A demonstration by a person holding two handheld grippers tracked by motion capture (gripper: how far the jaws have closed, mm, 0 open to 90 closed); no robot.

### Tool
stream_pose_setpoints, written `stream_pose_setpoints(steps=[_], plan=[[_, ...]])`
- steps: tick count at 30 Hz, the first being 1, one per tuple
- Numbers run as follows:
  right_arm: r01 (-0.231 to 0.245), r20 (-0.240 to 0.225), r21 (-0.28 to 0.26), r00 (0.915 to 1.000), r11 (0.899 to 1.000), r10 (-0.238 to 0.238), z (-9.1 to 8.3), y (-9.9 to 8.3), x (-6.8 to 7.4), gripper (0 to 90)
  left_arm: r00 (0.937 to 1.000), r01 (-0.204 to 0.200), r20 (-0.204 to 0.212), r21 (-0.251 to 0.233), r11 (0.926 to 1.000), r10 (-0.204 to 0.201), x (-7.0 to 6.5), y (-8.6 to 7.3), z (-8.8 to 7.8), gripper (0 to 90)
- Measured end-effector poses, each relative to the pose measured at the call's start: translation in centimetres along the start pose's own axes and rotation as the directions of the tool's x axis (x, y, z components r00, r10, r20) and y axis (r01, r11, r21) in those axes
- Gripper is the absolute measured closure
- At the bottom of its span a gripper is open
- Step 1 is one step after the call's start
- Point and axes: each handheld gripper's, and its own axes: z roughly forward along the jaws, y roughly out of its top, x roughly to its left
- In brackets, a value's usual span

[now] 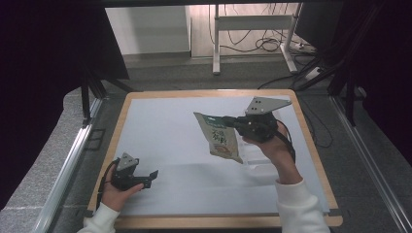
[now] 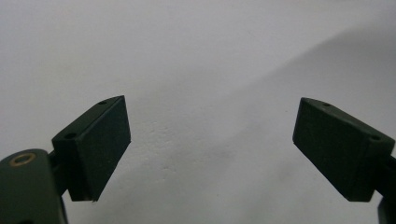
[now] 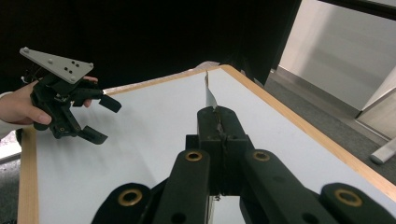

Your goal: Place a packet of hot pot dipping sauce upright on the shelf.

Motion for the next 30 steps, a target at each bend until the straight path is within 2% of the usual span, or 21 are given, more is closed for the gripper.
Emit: stream_pose_setpoints(steps=[14,21,30], plan=[[-0.007,0.023,-0.026,0.9997,1.0,0.008,-2.1,-0.1,-0.8,89.8,1.0,0.001,0.001,-0.001,1.0,-0.001,0.0,0.0,0.1,10.9],[-0.004,0.039,-0.009,0.9992,1.0,0.005,-3.0,-0.5,-1.1,89.8,1.0,0.001,0.001,0.0,1.0,-0.001,-0.1,0.0,0.1,10.9],[-0.01,0.063,-0.03,0.9979,1.0,0.012,-4.7,-0.7,-1.7,89.8,1.0,0.0,0.001,0.001,1.0,0.0,-0.1,0.0,0.1,10.9]])
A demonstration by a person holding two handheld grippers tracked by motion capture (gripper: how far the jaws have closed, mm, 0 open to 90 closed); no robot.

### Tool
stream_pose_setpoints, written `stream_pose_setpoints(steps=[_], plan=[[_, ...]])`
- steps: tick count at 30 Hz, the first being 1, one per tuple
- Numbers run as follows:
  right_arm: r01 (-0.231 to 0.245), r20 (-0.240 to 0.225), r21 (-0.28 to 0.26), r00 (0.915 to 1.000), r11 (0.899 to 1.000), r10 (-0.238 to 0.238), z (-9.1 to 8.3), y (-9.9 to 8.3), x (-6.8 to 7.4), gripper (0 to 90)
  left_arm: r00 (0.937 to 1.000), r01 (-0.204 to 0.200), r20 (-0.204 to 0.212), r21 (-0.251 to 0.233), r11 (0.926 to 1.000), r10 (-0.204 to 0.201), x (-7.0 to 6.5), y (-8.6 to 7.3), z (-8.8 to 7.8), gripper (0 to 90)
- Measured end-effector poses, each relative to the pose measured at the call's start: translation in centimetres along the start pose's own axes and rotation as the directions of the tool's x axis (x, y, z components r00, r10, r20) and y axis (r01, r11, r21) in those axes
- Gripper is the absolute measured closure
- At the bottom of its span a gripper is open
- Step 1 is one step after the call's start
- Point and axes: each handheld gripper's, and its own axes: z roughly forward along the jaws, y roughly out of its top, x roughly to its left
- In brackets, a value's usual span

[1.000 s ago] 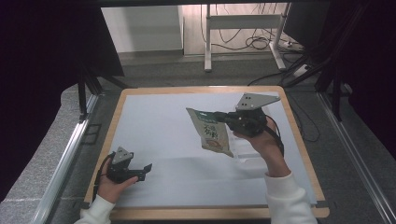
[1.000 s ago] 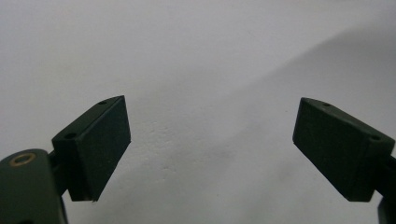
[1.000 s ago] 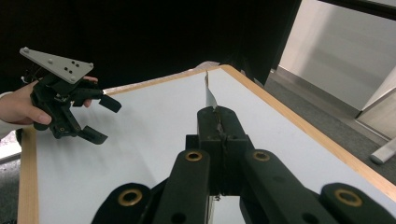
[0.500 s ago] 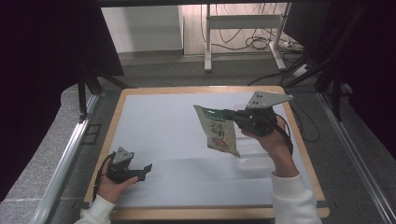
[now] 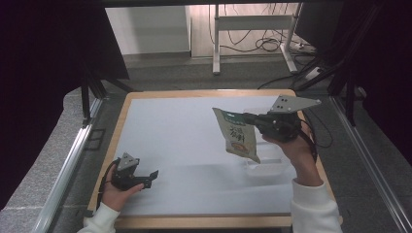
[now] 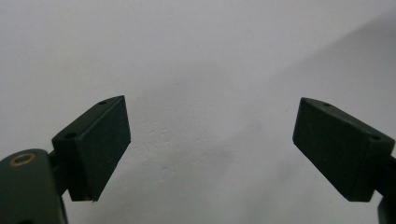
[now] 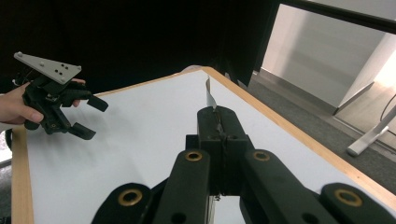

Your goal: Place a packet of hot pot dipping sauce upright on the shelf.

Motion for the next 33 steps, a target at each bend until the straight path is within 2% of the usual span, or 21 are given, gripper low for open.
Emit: stream_pose_setpoints(steps=[11,23,33], plan=[[-0.012,0.027,-0.006,0.9996,1.0,0.012,-2.2,-0.5,-1.0,89.8,1.0,-0.003,-0.001,0.006,1.0,0.003,0.0,0.0,0.0,10.9],[-0.041,0.028,0.011,0.9988,0.999,0.04,-2.9,-1.6,-2.6,89.8,1.0,-0.002,-0.003,0.005,1.0,0.003,0.0,0.0,0.1,10.9],[-0.065,0.032,0.005,0.9974,0.998,0.065,-3.6,-2.3,-3.8,89.7,1.0,-0.003,-0.005,0.004,1.0,0.003,0.0,0.0,0.1,10.9]])
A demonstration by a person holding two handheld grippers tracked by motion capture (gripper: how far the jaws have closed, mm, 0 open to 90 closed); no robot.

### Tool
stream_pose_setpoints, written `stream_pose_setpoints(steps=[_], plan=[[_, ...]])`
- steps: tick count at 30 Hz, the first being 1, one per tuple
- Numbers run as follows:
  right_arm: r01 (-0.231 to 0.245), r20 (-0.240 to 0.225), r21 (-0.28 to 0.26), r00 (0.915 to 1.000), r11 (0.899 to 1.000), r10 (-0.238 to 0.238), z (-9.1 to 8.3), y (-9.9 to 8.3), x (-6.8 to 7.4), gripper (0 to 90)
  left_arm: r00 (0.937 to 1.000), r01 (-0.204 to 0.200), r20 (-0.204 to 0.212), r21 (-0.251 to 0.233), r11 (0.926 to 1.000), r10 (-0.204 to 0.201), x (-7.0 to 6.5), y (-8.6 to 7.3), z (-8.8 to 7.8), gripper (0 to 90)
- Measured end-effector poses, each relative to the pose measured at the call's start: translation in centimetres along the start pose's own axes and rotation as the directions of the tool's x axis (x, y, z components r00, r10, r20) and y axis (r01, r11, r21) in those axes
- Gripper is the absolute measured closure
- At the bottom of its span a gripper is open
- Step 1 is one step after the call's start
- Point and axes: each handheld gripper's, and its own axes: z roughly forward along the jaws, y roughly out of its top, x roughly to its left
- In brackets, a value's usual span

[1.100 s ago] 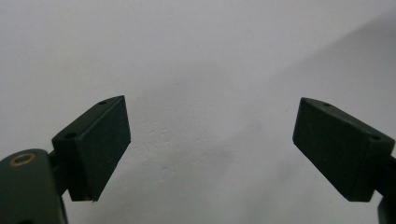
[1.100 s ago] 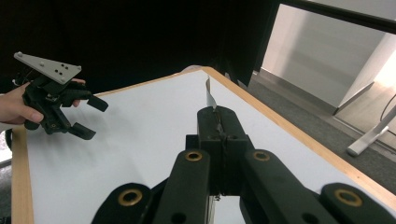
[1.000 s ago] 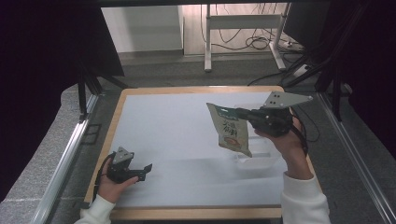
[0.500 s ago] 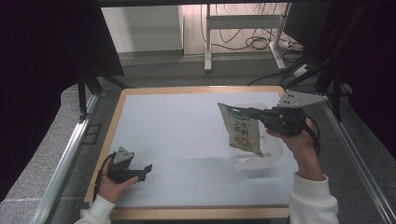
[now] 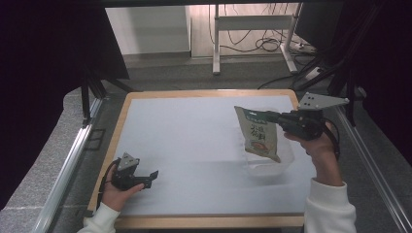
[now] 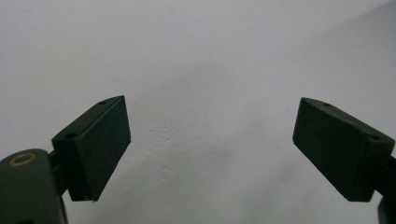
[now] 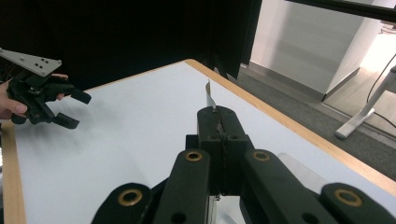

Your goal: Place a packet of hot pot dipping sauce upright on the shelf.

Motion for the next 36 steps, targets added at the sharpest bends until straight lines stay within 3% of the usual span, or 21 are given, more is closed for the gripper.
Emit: stream_pose_setpoints(steps=[16,36], plan=[[-0.057,-0.023,-0.001,0.9981,0.998,0.057,0.0,-1.5,-2.1,89.7,1.0,-0.001,0.0,0.001,1.0,0.001,0.0,0.0,0.0,10.9],[-0.083,-0.006,0.006,0.9966,0.997,0.083,-0.9,-2.7,-3.9,89.7,1.0,-0.006,-0.001,0.006,1.0,0.006,0.0,0.0,0.0,10.9]])
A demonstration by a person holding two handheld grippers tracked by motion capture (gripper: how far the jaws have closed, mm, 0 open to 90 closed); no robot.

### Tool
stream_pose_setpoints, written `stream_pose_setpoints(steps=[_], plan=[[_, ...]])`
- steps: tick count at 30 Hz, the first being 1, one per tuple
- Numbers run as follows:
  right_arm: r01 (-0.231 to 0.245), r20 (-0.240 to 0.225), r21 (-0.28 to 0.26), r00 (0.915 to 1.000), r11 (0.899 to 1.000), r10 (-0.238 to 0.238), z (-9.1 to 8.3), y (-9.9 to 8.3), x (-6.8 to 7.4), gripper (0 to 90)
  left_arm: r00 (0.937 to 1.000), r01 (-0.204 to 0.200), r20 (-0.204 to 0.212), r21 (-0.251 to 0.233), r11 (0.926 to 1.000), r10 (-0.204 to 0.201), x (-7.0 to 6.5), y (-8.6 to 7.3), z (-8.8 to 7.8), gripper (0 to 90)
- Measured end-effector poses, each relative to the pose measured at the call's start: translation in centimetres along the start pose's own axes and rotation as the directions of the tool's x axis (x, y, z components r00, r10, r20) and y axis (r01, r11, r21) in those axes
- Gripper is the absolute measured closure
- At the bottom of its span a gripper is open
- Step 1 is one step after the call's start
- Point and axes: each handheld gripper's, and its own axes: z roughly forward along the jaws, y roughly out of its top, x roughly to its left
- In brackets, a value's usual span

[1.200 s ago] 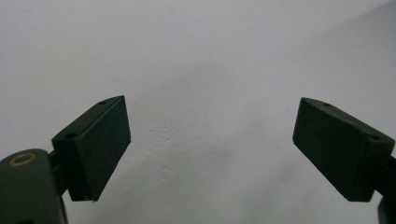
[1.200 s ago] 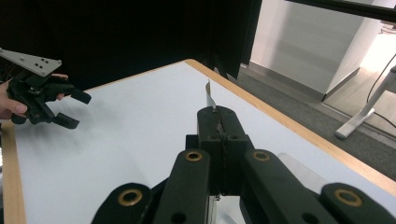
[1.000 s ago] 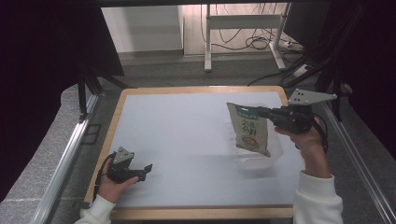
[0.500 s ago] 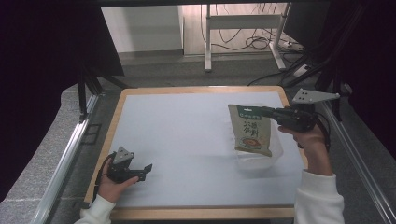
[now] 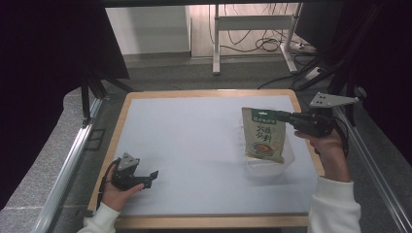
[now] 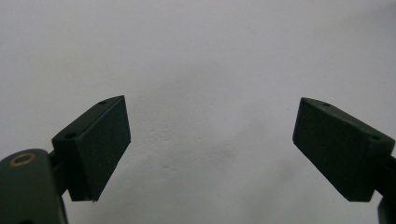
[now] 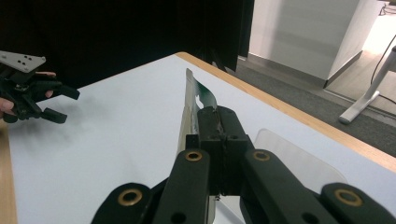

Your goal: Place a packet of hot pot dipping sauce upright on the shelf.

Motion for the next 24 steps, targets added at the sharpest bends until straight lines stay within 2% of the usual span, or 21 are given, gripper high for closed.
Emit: stream_pose_setpoints(steps=[3,8,11,12,14,15,16,17,19,24], plan=[[-0.005,0.004,-0.002,1.0,1.0,0.005,-0.3,-0.1,-0.2,89.6,1.0,-0.001,0.0,0.001,1.0,0.001,0.0,0.0,0.0,10.9],[0.005,0.01,0.032,0.9999,0.999,-0.005,0.1,-0.5,-0.5,89.5,1.0,0.002,-0.001,-0.003,1.0,-0.002,-0.1,0.0,0.1,11.0],[0.021,-0.012,0.066,0.9997,0.998,-0.02,0.6,-0.9,-0.7,88.7,1.0,0.002,-0.002,-0.003,1.0,-0.002,-0.1,0.0,0.1,10.9],[0.027,-0.004,0.08,0.9996,0.996,-0.027,0.8,-1.0,-0.7,88.4,1.0,0.002,-0.001,-0.003,1.0,-0.002,0.0,0.0,0.1,10.9],[0.009,0.006,0.077,0.9999,0.997,-0.009,1.0,-1.0,-0.8,87.5,1.0,0.002,-0.001,-0.002,1.0,-0.002,-0.1,0.0,0.1,10.9],[0.007,0.03,0.108,0.9995,0.994,-0.01,1.1,-1.1,-0.7,84.4,1.0,0.001,0.0,-0.002,1.0,-0.001,-0.1,0.0,0.1,10.9],[0.007,0.03,0.108,0.9995,0.994,-0.01,1.1,-1.1,-0.7,84.4,1.0,0.001,0.0,-0.002,1.0,-0.001,-0.1,0.0,0.1,10.9],[0.016,0.052,0.134,0.9984,0.991,-0.023,1.4,-1.1,-0.6,78.5,1.0,0.001,0.0,-0.002,1.0,-0.001,-0.1,0.0,0.1,10.9],[0.017,0.061,0.136,0.9978,0.991,-0.025,1.5,-1.1,-0.6,75.1,1.0,0.001,0.0,-0.002,1.0,-0.001,-0.1,0.0,0.1,10.9],[0.019,0.116,0.136,0.9926,0.991,-0.035,2.0,-0.6,0.3,52.1,1.0,0.001,0.0,-0.001,1.0,-0.001,-0.1,0.0,0.1,10.9]])
